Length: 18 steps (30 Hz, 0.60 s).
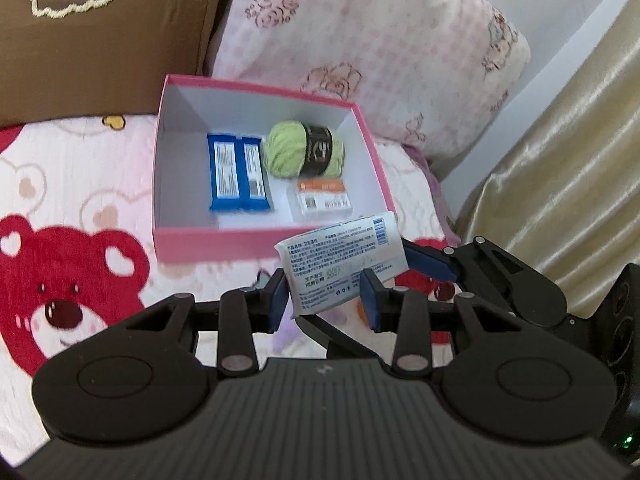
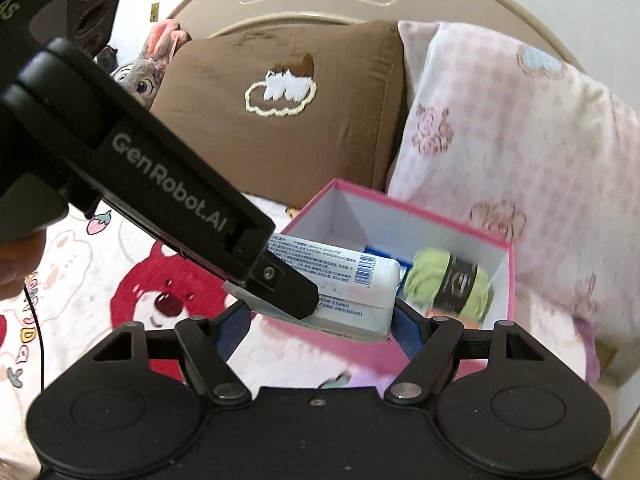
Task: Organize objects
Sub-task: 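Lift the white pack with the left tool and carry it into the pink box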
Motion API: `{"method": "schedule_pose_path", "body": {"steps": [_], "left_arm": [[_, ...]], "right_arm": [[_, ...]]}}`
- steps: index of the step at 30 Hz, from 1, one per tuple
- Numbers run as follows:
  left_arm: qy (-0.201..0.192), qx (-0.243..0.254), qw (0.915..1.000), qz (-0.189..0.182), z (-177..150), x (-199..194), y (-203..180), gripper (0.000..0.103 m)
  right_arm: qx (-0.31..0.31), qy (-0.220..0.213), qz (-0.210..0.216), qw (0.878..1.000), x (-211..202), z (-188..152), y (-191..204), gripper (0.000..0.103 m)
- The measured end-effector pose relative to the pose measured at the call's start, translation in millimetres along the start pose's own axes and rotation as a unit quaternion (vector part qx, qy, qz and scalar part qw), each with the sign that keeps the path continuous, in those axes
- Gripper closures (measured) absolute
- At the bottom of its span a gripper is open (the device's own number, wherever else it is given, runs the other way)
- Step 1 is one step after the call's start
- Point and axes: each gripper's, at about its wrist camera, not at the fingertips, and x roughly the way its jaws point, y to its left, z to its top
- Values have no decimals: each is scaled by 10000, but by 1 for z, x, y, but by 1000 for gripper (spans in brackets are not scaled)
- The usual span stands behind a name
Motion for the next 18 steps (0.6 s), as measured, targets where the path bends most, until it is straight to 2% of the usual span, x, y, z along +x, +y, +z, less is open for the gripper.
{"method": "schedule_pose_path", "body": {"steps": [7, 10, 14, 18], "left_arm": [[144, -314, 9992, 206, 49, 33, 23, 66], [241, -468, 9979, 387, 69, 54, 37, 64], [534, -832, 9945, 350, 83, 88, 59, 63], [619, -1101, 9915, 327, 89, 117, 75, 63]], "right_arm": [[119, 196, 332, 9992, 53, 22, -33, 24], [-61, 221, 598, 9979, 79, 31, -46, 24], [25, 289, 859, 9959, 108, 39, -64, 24], [168, 499, 984, 9938, 139, 42, -79, 26]]}}
